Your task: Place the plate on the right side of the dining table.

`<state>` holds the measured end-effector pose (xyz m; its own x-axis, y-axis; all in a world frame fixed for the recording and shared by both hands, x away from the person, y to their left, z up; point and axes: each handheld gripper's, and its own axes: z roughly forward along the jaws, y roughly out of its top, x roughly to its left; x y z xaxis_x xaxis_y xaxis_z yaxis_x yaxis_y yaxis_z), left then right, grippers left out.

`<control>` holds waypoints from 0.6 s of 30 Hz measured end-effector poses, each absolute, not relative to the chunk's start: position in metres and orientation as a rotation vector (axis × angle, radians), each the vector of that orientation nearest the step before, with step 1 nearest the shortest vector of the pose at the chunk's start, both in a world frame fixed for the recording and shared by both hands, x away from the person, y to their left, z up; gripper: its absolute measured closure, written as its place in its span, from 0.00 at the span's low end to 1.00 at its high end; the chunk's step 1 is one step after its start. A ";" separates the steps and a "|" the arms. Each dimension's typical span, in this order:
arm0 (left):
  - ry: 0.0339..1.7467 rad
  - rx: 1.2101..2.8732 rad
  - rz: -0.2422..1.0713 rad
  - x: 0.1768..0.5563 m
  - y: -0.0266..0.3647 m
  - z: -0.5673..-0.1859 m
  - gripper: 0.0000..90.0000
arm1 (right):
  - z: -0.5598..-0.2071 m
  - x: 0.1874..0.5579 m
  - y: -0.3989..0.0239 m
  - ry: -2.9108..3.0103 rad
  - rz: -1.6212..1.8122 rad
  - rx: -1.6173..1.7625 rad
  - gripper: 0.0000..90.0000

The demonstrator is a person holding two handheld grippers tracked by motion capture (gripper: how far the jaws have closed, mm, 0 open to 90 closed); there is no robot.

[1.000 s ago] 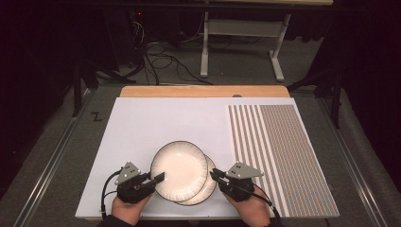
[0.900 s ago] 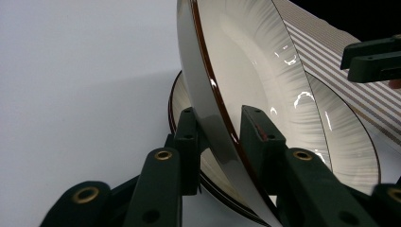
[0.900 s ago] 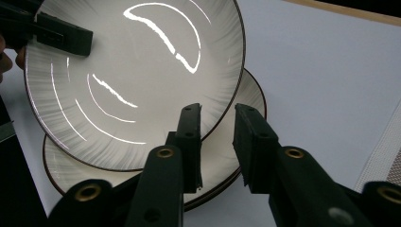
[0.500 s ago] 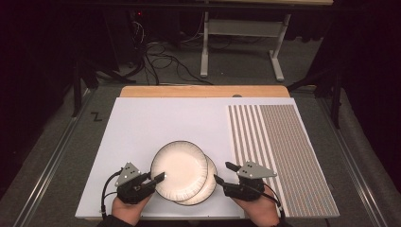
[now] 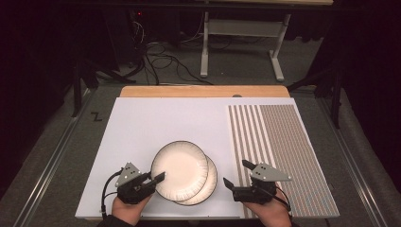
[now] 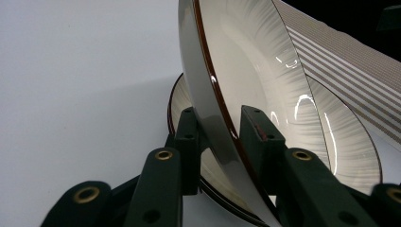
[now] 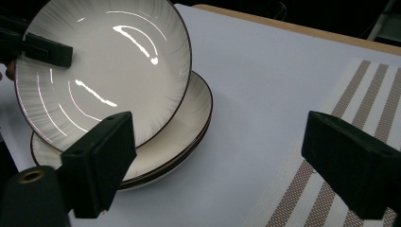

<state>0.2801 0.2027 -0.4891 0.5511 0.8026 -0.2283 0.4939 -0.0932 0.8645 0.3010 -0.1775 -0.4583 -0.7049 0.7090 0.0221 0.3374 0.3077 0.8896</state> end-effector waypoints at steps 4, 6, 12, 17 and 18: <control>1.081 1.746 0.373 0.280 0.203 -0.489 0.78 | -0.459 0.299 -0.183 2.184 1.348 0.979 0.00; 1.079 1.745 0.376 0.280 0.202 -0.489 0.78 | -0.458 0.297 -0.186 2.174 1.350 1.000 0.00; 1.065 1.745 0.386 0.279 0.202 -0.488 0.78 | -0.457 0.291 -0.196 2.165 1.372 0.996 0.00; 1.050 1.746 0.399 0.278 0.201 -0.487 0.79 | -0.456 0.287 -0.202 2.160 1.378 0.984 0.00; 1.048 1.744 0.402 0.278 0.200 -0.487 0.79 | -0.456 0.286 -0.202 2.162 1.377 0.979 0.01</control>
<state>0.2782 0.2003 -0.4872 0.5657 0.7996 -0.2015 0.4604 -0.1036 0.8816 0.2864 -0.2017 -0.4558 -0.6771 0.7349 0.0391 0.3462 0.2712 0.8981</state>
